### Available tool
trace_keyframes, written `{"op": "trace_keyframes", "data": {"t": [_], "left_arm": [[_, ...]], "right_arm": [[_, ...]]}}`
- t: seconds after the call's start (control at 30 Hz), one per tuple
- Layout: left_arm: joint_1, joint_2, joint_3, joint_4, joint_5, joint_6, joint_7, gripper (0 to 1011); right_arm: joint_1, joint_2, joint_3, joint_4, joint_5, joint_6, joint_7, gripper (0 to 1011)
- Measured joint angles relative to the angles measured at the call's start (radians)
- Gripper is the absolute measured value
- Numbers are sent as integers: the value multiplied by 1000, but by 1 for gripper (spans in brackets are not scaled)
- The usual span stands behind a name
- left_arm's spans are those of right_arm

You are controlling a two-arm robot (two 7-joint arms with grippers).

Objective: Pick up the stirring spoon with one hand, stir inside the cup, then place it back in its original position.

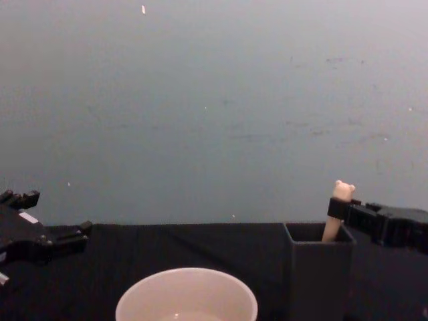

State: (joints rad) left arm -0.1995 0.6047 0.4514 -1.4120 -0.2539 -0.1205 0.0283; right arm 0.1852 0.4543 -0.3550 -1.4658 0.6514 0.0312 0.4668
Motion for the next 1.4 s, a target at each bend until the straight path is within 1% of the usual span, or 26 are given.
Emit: {"op": "trace_keyframes", "data": {"t": [0.43, 1.1, 1.2, 1.23, 1.33, 1.37, 1.4], "left_arm": [[0, 0, 0, 0, 0, 0, 0, 1001], [0, 0, 0, 0, 0, 0, 0, 1001], [0, 0, 0, 0, 0, 0, 0, 1001], [0, 0, 0, 0, 0, 0, 0, 1001], [0, 0, 0, 0, 0, 0, 0, 1001], [0, 0, 0, 0, 0, 0, 0, 1001], [0, 0, 0, 0, 0, 0, 0, 1001]], "right_arm": [[2, 1, -8, 5, 3, 6, -3, 205], [3, 1, -7, 6, 1, 5, -3, 207], [3, 1, -7, 6, 2, 5, -3, 253], [3, 1, -7, 6, 2, 5, -3, 309], [3, 1, -7, 6, 2, 5, -3, 365], [3, 1, -7, 6, 2, 5, -3, 424], [3, 1, -7, 6, 1, 5, -3, 446]]}}
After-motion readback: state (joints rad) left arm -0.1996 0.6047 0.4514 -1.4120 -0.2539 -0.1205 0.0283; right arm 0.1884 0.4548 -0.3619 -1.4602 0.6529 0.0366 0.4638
